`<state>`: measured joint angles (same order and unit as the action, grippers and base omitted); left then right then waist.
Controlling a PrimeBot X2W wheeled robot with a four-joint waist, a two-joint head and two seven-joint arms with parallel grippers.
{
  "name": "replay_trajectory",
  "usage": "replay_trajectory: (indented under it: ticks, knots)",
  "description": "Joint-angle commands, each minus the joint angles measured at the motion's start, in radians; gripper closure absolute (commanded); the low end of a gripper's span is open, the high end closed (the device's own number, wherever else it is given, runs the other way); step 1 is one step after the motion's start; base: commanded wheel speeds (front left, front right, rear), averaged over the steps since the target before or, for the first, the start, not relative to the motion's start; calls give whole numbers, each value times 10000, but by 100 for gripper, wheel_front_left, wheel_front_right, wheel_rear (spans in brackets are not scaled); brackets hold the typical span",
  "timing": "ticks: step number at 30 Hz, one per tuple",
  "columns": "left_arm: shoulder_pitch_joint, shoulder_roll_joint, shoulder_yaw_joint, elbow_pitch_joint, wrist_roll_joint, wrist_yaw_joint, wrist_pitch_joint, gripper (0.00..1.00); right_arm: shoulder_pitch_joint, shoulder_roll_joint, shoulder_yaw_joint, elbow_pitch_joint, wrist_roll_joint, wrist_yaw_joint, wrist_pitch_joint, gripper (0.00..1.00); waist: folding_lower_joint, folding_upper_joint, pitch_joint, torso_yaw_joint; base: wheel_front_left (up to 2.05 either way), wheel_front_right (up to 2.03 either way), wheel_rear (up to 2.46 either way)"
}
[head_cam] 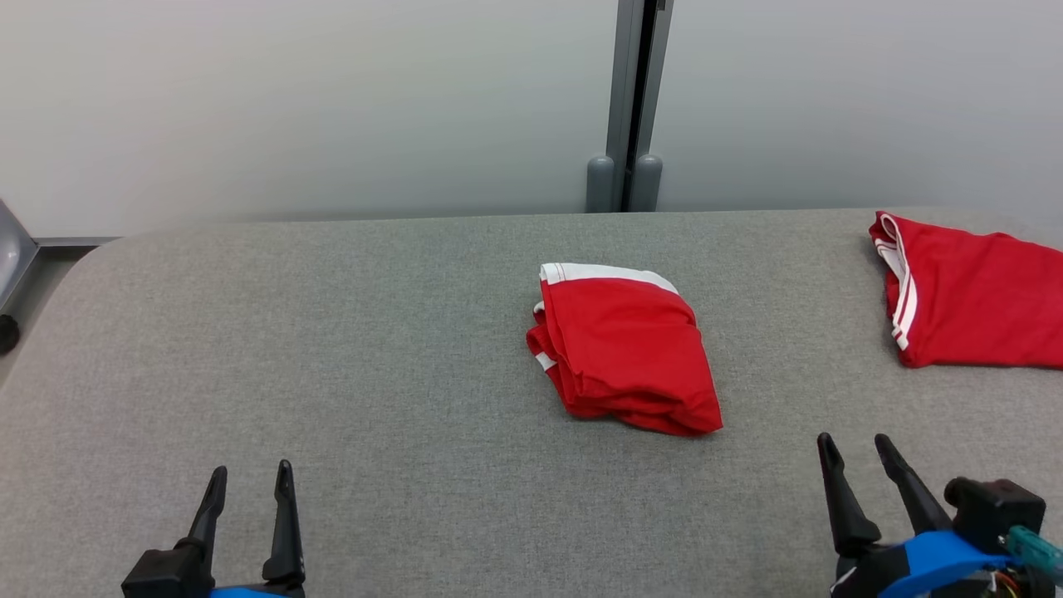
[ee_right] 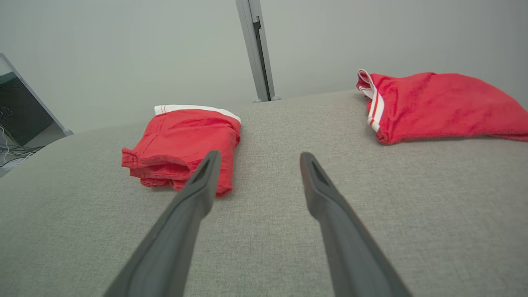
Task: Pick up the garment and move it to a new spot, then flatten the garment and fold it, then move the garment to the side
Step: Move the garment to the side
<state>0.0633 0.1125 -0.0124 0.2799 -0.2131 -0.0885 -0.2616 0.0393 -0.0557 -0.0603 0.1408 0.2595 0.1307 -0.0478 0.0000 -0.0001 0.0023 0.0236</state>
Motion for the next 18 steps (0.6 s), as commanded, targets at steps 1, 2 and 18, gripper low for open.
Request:
replay_trajectory:
  ticks: [1, 2, 18]
  knots:
    - [-208, 46, -18, -55, -49, 31, -4, 0, -377, -151, 137, 23, 54, 1, 75, 0, 0, 1, 79, 1, 0, 0, 0]
    - [-250, 55, -34, -85, -42, 39, 16, 0, -564, -220, 195, 58, 113, 1, 134, 0, 0, 1, 124, -1, 0, 0, 0]
    - [-1950, 201, -612, -373, 43, -85, 463, 0, -5597, 32, -945, 2508, -158, 3, 5111, 0, 0, 1, 1594, 684, 0, 0, 0]
